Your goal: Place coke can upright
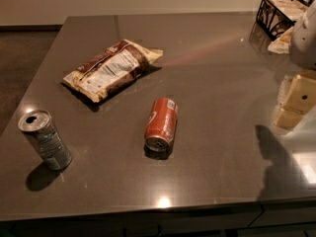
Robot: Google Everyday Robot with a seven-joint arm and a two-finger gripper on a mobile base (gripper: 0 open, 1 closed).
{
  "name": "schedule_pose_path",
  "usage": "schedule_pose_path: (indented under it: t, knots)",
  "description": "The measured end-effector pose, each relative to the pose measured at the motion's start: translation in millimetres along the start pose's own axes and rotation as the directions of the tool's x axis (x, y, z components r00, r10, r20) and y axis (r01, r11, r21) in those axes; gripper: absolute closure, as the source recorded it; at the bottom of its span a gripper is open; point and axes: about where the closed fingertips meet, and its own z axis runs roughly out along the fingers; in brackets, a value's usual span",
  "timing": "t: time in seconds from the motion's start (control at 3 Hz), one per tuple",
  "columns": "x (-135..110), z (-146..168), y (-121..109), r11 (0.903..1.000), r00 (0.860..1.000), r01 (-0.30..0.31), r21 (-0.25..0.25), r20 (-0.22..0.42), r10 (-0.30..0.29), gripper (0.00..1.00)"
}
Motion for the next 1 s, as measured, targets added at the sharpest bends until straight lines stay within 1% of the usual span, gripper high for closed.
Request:
schedule_pose_path:
  t: [0.33, 0.67, 1.0]
  knots:
    - [0.0, 0.0, 0.0, 1.0, 1.0, 0.0, 0.0, 0.0, 0.0, 0.0]
    - [-16.3, 6.3, 1.4, 0.9992, 0.999, 0.034, -0.021, 0.02, -0.034, 0.0]
    - [-47.2, 17.3, 1.2, 0.9931, 0.991, 0.113, -0.032, 0.07, -0.11, 0.0]
